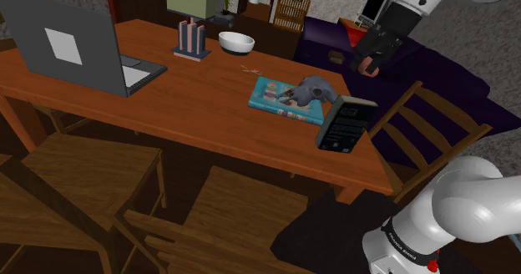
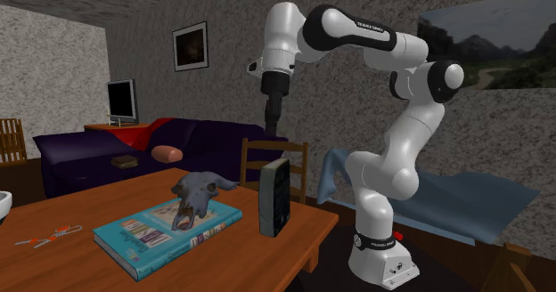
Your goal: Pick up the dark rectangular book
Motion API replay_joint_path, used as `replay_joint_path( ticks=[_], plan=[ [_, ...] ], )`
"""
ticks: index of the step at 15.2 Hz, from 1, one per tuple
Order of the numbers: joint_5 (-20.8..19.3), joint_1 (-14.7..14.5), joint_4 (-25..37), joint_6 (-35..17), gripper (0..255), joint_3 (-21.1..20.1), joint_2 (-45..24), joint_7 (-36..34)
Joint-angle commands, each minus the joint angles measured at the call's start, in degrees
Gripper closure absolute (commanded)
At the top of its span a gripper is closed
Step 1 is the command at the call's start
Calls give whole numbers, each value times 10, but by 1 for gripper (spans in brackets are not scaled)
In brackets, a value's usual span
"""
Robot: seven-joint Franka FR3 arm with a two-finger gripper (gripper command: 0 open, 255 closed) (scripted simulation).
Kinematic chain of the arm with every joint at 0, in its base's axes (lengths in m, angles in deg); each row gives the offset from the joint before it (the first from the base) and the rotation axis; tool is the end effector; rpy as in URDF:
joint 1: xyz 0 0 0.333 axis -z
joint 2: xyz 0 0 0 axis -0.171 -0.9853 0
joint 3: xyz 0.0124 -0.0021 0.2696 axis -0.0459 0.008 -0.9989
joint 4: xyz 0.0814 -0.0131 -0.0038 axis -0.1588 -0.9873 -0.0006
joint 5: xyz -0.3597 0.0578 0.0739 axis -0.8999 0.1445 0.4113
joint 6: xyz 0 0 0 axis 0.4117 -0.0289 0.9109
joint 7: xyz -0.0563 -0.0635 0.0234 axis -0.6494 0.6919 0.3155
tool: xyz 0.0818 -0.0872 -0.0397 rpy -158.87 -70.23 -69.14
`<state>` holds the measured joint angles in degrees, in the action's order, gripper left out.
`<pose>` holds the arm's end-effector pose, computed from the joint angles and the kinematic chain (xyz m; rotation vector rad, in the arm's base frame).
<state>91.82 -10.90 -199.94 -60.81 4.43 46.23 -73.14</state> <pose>0.3385 -0.0123 0.5687 -3.0054 0.2308 -0.2093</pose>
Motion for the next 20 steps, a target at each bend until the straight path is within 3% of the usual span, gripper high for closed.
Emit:
replay_joint_path(
  ticks=[1, 8, 18, 19, 20],
  plan=[
    [0, 0, 0, 0, 0, 0, 0, 0],
    [-136, -129, -92, 0, 0, 106, 16, 464],
    [-148, -128, -152, -57, 0, 117, 20, 467],
    [-148, -128, -152, -58, 255, 117, 19, 467],
    [-148, -128, -152, -57, 255, 117, 19, 467]
  ],
)
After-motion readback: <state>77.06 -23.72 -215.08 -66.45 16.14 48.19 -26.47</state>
